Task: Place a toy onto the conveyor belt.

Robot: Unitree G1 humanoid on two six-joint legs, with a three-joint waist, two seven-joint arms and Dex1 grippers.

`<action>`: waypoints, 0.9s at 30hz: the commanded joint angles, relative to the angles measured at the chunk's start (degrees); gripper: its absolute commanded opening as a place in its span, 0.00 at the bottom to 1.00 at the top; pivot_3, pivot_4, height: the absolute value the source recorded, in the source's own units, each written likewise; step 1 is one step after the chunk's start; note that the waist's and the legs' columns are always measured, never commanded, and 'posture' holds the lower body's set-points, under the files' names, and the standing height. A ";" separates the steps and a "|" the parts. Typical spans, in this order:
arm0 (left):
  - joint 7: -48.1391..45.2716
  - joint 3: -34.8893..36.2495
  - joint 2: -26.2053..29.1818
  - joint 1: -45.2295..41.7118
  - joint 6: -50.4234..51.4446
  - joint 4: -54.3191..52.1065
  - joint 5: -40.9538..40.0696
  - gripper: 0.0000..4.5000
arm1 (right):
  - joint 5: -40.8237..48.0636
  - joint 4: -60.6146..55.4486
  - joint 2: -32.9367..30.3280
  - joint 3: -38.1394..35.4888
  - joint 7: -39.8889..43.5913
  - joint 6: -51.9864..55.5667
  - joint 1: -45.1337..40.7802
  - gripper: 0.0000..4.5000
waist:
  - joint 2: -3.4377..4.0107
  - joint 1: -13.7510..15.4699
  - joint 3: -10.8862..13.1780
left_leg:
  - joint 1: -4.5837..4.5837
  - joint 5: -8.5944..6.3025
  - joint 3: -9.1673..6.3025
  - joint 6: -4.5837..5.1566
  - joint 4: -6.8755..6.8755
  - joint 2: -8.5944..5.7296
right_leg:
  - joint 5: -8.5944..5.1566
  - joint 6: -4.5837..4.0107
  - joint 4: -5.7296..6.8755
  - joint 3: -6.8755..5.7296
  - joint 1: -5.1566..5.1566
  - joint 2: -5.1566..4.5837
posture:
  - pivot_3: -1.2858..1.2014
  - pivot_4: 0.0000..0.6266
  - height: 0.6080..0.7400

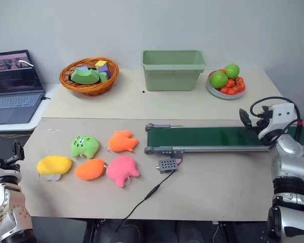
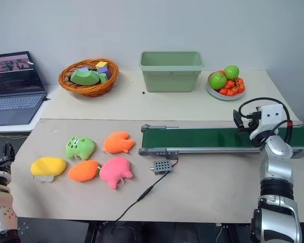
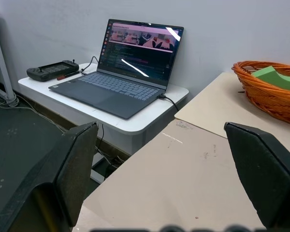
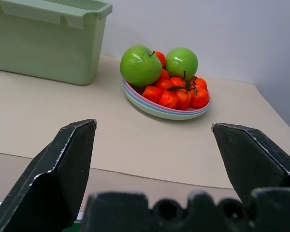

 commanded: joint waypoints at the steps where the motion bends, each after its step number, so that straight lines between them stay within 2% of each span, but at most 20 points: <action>1: 0.47 0.38 1.28 -0.18 -1.26 -0.89 1.28 0.99 | -0.35 -1.58 -0.18 0.03 -0.51 -0.61 -1.20 1.00 | 0.00 0.00 0.00 | 0.00 0.00 0.00 0.00 0.00 0.00 | 0.00 0.00 0.00 0.00 0.00 0.00 | 0.52 0.24 1.00; 4: 0.98 0.21 1.19 -0.73 -0.85 0.10 1.62 0.99 | -0.64 -3.43 0.94 2.00 -0.01 1.09 -3.05 1.00 | 0.00 -0.17 0.00 | 0.01 0.00 0.01 0.00 0.00 0.00 | 0.00 0.00 0.00 0.01 0.00 0.01 | 0.52 0.24 1.00; 6: 0.81 0.11 1.05 -0.86 -0.93 0.28 1.55 0.99 | 1.09 -8.16 1.88 4.60 4.10 3.89 -3.94 1.00 | 0.00 -0.25 0.00 | 0.05 0.00 0.09 0.00 -0.01 0.05 | 0.02 -0.02 0.01 0.08 0.00 0.06 | 0.52 0.24 1.00; 9: 0.35 -0.14 0.89 -1.05 -1.06 0.64 1.43 0.99 | 9.11 -23.55 1.49 10.98 18.39 12.35 -1.70 1.00 | 0.01 -0.40 0.00 | 0.02 -0.01 0.15 -0.01 -0.02 0.14 | 0.03 -0.03 0.01 0.13 -0.08 0.12 | 0.52 0.24 1.00; 13: -0.28 -0.58 0.73 -1.51 -0.76 1.24 0.92 0.99 | 19.66 -45.71 -7.95 21.07 42.03 22.30 6.37 1.00 | -0.01 0.80 -0.01 | -0.03 -0.26 0.12 -0.10 0.03 0.52 | 0.03 -0.03 -0.17 0.05 -0.02 0.47 | 0.52 0.24 1.00; 15: -0.46 -0.89 0.78 -1.67 -0.63 1.47 1.00 0.99 | 20.51 -49.79 -10.62 23.71 47.28 23.05 7.57 1.00 | -0.16 1.28 -0.07 | -0.04 -0.49 0.08 -0.14 0.10 0.82 | 0.04 -0.04 -0.33 -0.18 0.05 0.73 | 0.52 0.24 1.00; 20: -1.05 -0.93 0.26 -0.48 0.00 -0.04 0.22 0.99 | 17.07 -50.47 -8.54 28.79 50.21 22.00 2.91 1.00 | -0.20 1.00 -0.08 | -0.04 -0.56 0.19 -0.21 0.13 0.94 | 0.20 -0.28 -0.80 -0.25 0.08 0.82 | 0.52 0.24 1.00; 23: -2.55 0.90 -1.18 2.76 2.62 -2.93 -4.36 0.99 | 16.31 -49.13 -7.20 29.03 50.34 21.54 1.57 1.00 | -0.20 0.85 -0.08 | 0.02 -0.60 0.25 -0.28 0.03 1.07 | 0.21 -0.30 -0.79 -0.25 0.05 0.89 | 0.52 0.24 1.00; 27: -7.78 8.17 -5.35 10.02 12.82 -8.03 -24.25 0.99 | 14.68 -47.03 -5.85 29.13 50.57 20.80 1.42 1.00 | -0.21 0.73 -0.08 | 0.01 -0.67 0.34 -0.23 0.02 1.13 | 0.22 -0.30 -0.81 -0.33 -0.04 0.90 | 0.52 0.24 1.00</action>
